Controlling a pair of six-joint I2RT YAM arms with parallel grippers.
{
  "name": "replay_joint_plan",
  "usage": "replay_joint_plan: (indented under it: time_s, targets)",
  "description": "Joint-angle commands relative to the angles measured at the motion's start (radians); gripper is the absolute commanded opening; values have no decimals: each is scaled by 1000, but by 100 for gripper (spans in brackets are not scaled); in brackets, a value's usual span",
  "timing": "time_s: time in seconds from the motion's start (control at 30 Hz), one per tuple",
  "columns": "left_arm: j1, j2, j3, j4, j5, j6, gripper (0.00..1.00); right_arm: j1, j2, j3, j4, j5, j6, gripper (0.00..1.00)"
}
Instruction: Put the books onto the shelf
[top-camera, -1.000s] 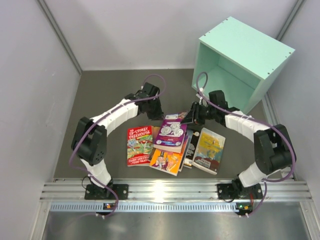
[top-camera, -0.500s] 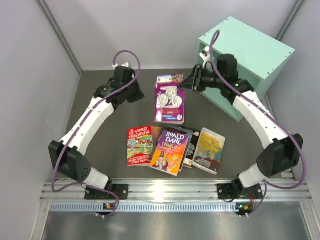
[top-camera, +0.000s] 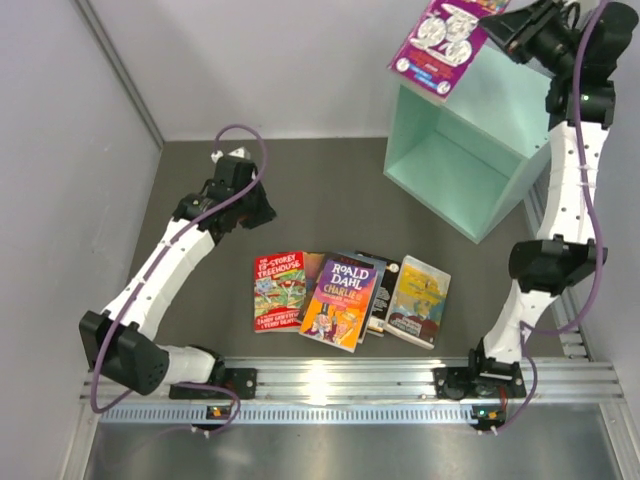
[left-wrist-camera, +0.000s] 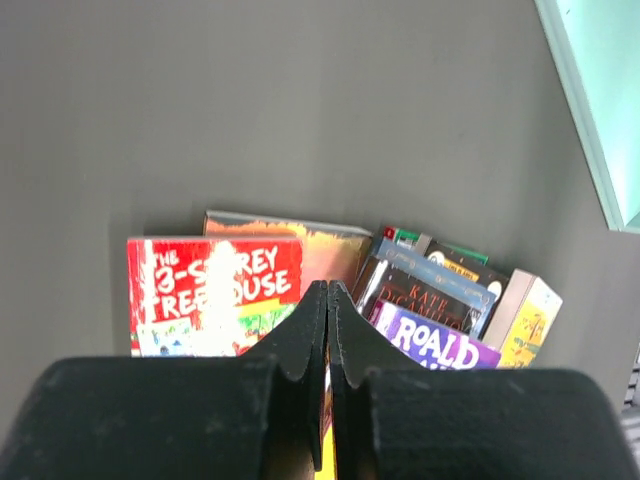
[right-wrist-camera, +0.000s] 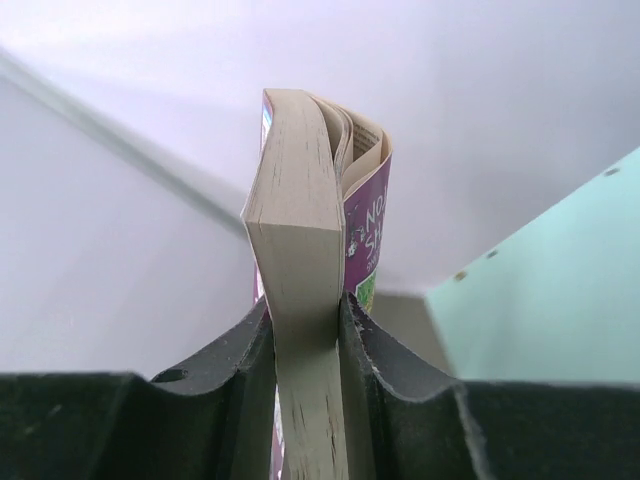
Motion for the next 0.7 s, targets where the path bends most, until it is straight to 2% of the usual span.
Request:
replay_joint_plan:
  time_s: [0.0,0.13,0.53,0.57,0.6,0.63,0.67]
  targets:
    - [-2,-57,-40,1,32,-24,3,-76,104,97,204,-4,244,0]
    - [-2,-110,-77,-4,34,-36,2,-133,215,148,253,10,305,0]
    - [-2,-134,-106,-30,41,-30,1,-132,313,137,216,139,233,0]
    - [-2,-131,-104,-32,41,-29,1,-132,322,138,216,134,230,4]
    - [-2,-130,-103,-33,41,-30,1,-130,336,137,213,133,226,11]
    - [-2,-130,-104,-32,41,-30,1,-129,341,134,205,131,215,33]
    - [-2,-130,-104,-33,43,-30,1,-127,345,132,202,128,209,45]
